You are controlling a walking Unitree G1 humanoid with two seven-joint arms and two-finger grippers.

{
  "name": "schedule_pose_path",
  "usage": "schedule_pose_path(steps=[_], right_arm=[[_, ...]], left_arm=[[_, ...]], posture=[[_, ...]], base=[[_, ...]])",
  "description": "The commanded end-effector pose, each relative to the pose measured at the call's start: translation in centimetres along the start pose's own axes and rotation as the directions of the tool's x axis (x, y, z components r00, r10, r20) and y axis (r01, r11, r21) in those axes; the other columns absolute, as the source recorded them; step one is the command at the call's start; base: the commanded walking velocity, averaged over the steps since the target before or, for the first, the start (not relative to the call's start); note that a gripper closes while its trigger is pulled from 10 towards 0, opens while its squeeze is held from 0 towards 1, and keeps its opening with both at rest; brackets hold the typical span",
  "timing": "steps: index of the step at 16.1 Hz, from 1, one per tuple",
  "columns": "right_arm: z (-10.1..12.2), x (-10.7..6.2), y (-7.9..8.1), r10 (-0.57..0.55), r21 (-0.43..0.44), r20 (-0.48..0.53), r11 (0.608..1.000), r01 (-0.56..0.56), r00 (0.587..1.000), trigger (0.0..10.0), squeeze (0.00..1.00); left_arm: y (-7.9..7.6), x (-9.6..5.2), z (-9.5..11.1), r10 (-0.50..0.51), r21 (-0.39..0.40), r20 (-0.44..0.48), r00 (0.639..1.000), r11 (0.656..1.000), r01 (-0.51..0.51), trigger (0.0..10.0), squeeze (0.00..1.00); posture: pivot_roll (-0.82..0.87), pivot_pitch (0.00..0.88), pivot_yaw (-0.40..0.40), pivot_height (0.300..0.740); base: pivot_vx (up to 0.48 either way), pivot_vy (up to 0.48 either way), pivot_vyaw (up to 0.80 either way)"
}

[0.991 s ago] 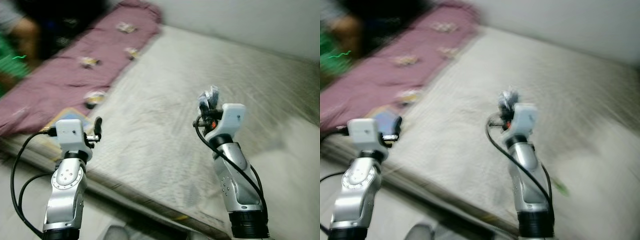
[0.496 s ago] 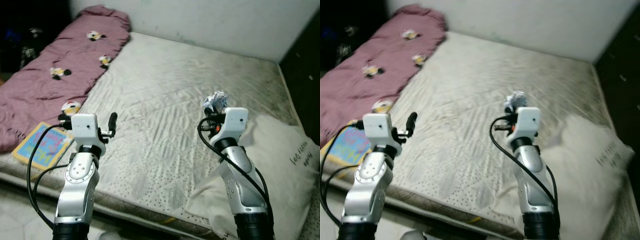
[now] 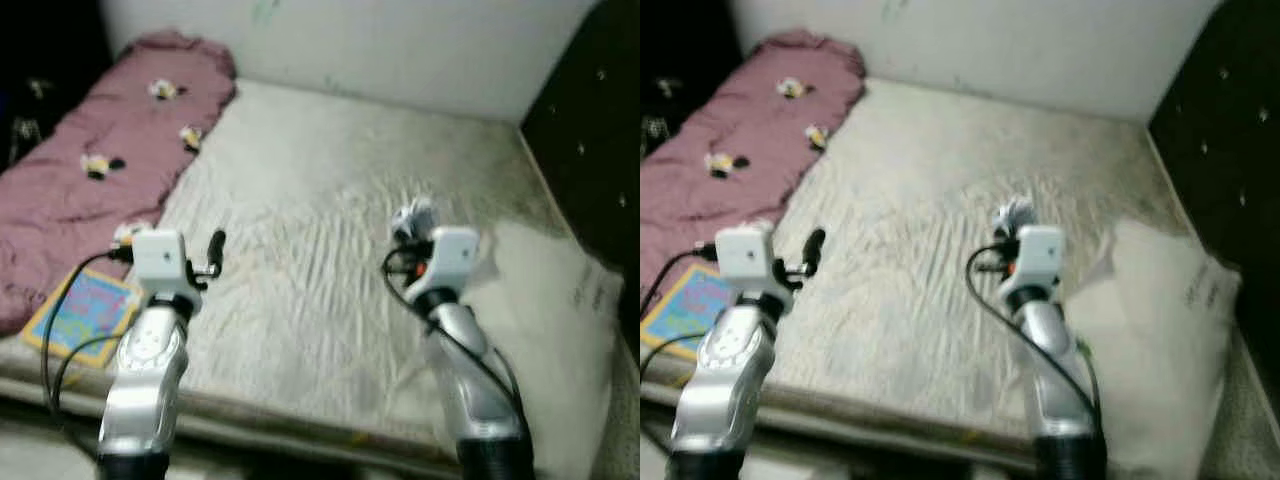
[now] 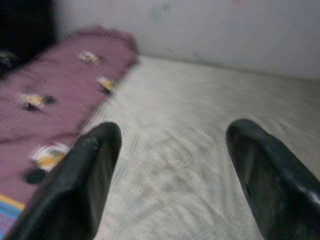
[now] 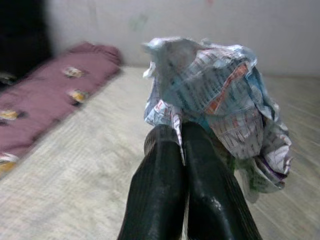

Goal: Clean up the room

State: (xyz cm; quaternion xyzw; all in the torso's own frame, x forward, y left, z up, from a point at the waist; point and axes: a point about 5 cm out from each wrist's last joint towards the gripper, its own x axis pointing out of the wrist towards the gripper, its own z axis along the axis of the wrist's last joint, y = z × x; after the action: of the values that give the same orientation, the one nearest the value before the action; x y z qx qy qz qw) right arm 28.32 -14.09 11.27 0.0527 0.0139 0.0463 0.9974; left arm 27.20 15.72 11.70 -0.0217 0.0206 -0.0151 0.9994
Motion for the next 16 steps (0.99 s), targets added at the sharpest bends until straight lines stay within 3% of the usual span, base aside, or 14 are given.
schedule_pose_path(steps=[1, 12, 16], right_arm=[[0.11, 0.03, -0.16, -0.007, 0.008, 0.002, 1.000, 0.007, 1.000, 10.0, 0.00], [-0.20, 0.47, 0.17, 0.007, 0.009, -0.010, 1.000, -0.007, 1.000, 10.0, 0.00], [-0.43, 0.52, 0.14, 0.011, 0.006, -0.023, 1.000, -0.011, 1.000, 10.0, 0.00]], left_arm=[[-0.10, -0.12, -0.02, -0.012, 0.005, -0.005, 1.000, 1.000, 0.012, 10.0, 0.00], [-0.22, 0.03, -0.29, -0.009, -0.006, -0.010, 1.000, 1.000, 0.009, 10.0, 0.00], [-0.47, 0.16, -0.11, -0.021, -0.003, 0.003, 1.000, 1.000, 0.021, 10.0, 0.00]], posture=[[0.00, 0.000, -0.051, 0.740], [0.00, 0.000, -0.061, 0.740], [0.00, 0.000, -0.062, 0.740]], base=[[0.000, 0.480, 0.00], [0.000, 0.480, -0.13], [0.000, 0.115, -0.80]])
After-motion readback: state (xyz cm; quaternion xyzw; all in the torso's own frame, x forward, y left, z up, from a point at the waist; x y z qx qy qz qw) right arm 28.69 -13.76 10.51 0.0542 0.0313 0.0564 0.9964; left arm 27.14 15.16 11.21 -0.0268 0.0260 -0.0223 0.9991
